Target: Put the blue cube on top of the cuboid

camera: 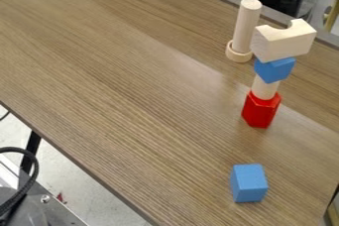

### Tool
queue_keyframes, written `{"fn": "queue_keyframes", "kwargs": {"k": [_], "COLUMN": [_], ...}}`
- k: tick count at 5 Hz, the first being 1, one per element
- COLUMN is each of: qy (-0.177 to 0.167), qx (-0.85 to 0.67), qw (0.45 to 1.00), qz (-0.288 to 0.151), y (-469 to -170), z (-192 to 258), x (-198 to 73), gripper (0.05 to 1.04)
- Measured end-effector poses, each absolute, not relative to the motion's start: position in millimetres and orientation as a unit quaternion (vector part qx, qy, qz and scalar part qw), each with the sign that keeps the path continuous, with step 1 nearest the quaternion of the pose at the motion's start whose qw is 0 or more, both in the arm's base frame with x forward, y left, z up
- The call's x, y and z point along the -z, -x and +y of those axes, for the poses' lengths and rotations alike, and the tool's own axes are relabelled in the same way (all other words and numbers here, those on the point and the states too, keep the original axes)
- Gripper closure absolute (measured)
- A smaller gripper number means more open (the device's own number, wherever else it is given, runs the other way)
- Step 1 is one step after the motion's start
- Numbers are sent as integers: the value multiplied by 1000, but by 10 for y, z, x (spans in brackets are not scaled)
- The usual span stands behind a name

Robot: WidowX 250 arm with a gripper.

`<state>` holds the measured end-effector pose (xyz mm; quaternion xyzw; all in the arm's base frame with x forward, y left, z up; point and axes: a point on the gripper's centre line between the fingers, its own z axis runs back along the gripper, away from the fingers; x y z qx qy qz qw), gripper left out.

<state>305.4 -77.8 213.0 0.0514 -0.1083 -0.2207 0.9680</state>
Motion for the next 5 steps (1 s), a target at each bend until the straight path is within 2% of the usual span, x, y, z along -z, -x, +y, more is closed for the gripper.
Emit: {"fn": "queue_keyframes", "kwargs": {"k": [1,2,4,5], "qy": [-51,-45,-48,-29], "qx": [220,213,191,192], "qw": [970,974,978,979], "qz": [-93,-58,-66,-53], "y": [-3051,-2909,-2589,-2485], "z": [-782,-767,-855,-909], "x": [-2033,-1752,-1742,-1597], "gripper": [83,83,83,83]}}
